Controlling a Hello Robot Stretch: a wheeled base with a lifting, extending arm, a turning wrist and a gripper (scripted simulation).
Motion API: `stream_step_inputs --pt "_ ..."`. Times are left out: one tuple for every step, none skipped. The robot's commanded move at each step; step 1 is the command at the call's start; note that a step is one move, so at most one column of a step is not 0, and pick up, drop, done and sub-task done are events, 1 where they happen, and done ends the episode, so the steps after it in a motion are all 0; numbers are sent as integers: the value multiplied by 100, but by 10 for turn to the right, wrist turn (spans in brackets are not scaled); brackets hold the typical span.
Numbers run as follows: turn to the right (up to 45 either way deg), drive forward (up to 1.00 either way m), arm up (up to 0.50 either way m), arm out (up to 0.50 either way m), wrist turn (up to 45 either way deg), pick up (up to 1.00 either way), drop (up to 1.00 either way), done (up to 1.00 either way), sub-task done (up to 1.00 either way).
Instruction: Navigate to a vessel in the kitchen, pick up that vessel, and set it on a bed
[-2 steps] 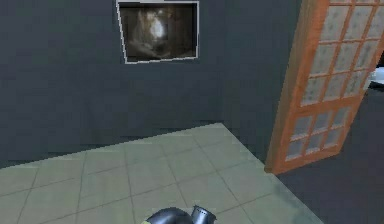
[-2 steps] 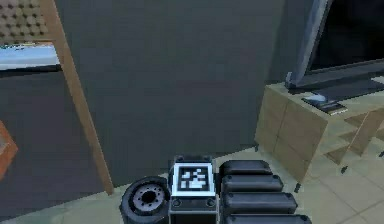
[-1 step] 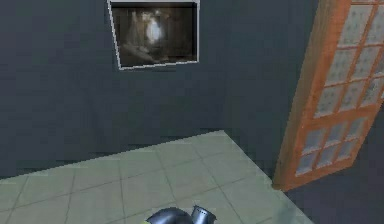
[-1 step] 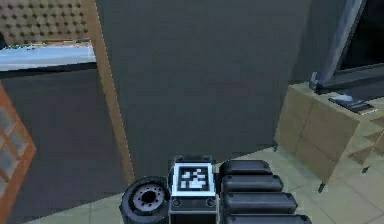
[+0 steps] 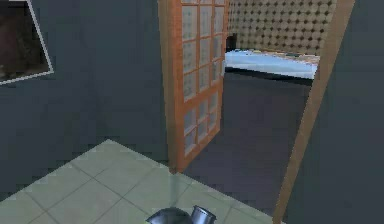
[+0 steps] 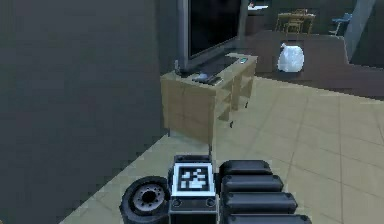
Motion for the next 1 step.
stream_step_inputs --pt "0 100 0 0 0 0 0 0 0"
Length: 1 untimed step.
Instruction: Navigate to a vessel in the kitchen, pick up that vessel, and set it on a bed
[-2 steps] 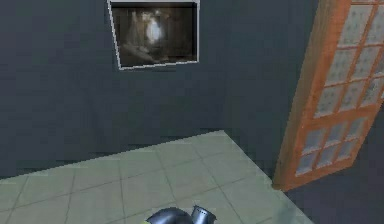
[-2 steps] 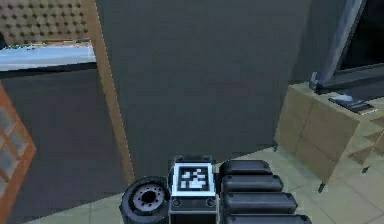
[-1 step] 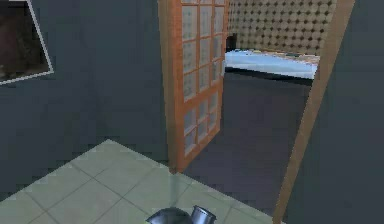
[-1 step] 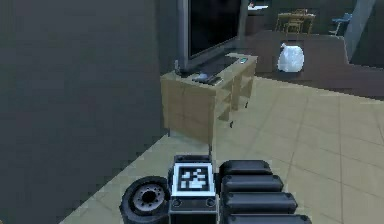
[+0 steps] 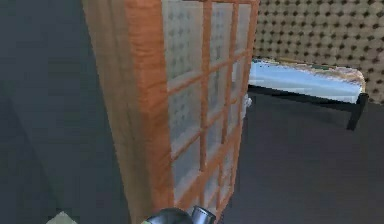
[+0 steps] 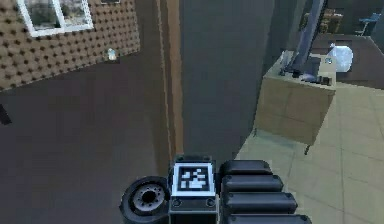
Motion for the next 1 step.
stream_step_inputs --pt "120 0 0 0 0 0 0 0 0"
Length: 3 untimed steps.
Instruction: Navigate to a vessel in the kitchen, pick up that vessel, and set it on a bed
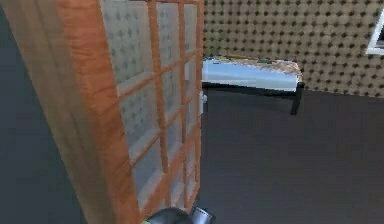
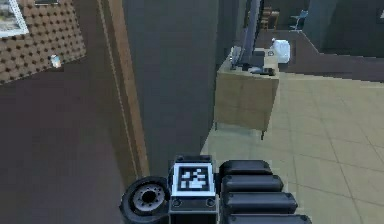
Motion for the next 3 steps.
stream_step_inputs --pt "0 20 0 0 0 0 0 0 0" --pt "210 0 0 0 0 0 0 0 0" --pt "30 0 0 0 0 0 0 0 0"
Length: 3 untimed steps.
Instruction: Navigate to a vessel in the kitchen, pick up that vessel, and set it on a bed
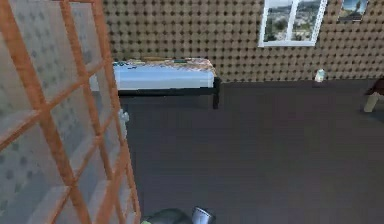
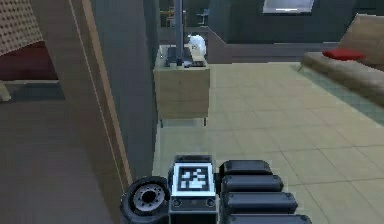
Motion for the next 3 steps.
stream_step_inputs --pt "0 100 0 0 0 0 0 0 0" --pt "0 20 0 0 0 0 0 0 0" --pt "-240 0 0 0 0 0 0 0 0"
